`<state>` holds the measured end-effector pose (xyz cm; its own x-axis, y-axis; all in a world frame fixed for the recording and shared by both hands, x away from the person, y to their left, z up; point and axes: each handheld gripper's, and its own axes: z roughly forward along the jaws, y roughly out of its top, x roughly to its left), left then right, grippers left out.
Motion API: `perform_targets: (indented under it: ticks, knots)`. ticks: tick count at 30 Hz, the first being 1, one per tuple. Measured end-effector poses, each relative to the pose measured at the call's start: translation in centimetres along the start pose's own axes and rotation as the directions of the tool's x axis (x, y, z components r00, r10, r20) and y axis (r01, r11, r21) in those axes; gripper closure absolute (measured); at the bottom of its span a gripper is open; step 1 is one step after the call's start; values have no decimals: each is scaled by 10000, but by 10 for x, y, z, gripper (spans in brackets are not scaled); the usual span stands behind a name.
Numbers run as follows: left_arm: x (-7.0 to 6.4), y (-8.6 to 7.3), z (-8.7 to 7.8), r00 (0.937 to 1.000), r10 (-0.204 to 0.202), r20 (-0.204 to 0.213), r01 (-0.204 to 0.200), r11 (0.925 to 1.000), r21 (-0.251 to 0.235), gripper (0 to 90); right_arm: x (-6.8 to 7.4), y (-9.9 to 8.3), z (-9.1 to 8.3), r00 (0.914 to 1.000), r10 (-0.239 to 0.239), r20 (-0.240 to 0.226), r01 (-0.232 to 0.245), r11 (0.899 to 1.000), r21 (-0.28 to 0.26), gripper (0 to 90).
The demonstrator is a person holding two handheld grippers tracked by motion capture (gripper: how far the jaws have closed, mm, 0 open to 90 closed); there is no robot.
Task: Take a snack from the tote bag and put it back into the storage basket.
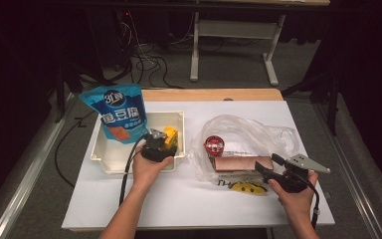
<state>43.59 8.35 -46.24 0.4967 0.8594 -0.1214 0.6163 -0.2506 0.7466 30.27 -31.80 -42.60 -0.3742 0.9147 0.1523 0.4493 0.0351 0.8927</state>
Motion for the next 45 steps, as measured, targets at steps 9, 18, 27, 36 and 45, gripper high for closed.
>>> perform_targets:
  ticks: [9,18,27,36,45]
  knots:
    - [0,-16,-46,9977,-471,-497,417,9937,-1038,247,1,1,-1,10000,-4,40,4,10000,-18,245]
    - [-10,-37,-61,9973,-737,47,737,9910,-1121,809,2,-1,-4,9997,81,212,-81,10000,-5,244]
    - [-10,-17,-37,9895,-1403,-335,1373,9873,-795,873,8,0,-5,9992,-77,383,78,10000,-26,245]
    - [1,1,-27,9801,-1859,-699,1817,9814,-613,900,9,0,-5,9993,-92,356,91,10000,37,248]
    - [17,12,-16,9718,-2304,-498,2281,9724,-485,900,11,-1,-2,9990,-218,385,213,9997,141,252]
